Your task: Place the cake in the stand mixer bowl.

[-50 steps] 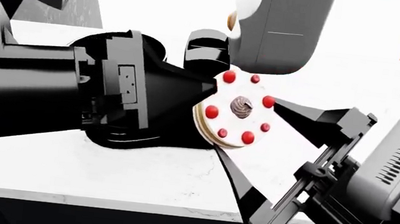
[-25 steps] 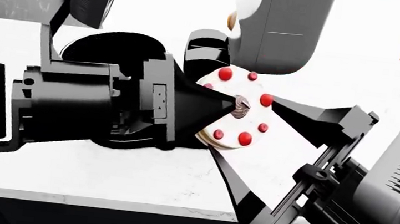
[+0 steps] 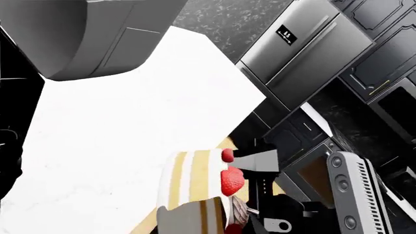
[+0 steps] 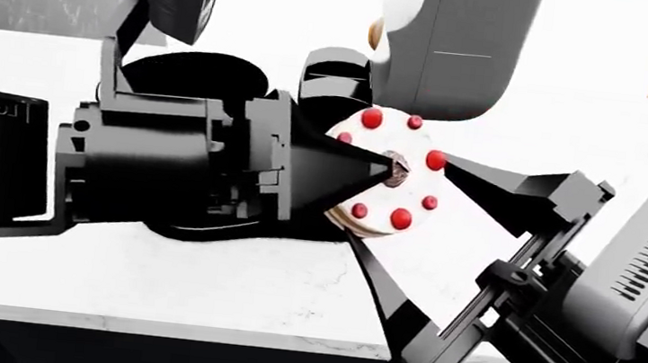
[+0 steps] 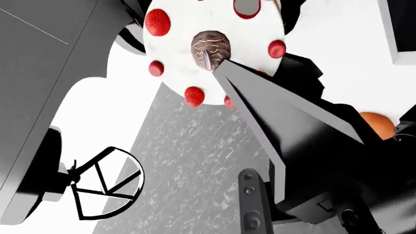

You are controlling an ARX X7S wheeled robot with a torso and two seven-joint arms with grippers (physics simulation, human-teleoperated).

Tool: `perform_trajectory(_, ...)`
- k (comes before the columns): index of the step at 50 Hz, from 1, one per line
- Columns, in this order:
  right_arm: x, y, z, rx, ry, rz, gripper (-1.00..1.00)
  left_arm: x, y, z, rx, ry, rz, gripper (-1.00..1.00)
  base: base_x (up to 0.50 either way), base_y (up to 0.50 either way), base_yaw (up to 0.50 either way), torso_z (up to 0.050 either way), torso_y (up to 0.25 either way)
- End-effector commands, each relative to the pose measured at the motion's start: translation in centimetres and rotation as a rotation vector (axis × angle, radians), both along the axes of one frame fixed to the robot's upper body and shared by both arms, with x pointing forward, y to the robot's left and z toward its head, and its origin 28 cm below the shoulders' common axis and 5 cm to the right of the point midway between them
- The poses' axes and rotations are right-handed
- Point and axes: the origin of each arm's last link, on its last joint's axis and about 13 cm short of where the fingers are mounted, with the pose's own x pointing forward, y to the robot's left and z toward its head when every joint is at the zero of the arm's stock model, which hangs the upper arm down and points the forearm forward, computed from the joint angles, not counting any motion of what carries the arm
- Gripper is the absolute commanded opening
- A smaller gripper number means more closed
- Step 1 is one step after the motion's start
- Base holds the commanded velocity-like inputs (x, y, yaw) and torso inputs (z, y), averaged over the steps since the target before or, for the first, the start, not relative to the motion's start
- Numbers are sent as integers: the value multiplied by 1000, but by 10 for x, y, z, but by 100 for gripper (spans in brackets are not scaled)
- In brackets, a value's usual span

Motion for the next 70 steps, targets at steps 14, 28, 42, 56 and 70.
perform_trajectory(14,-3,2,5,8,-23,52,-100,-3,3,-1,40,-62,83,-100,0,0,0,0,0)
perform_trajectory(28,0,-11,0,25,54,-7,100,-17,24,15,-16,-145,176,-100,0,0,0,0,0)
perform_trajectory(42,-15,-35,-15,53,74,-125,100,-37,44,32,-13,-202,282,-100,0,0,0,0,1)
perform_trajectory(56,-11,-42,-16,94,92,-181,100,-42,54,53,167,-261,503,-100,0,0,0,0,0)
perform_trajectory(70,-10,-42,-18,99,96,-181,100,-24,53,67,343,-255,654,-100,0,0,0,0,0)
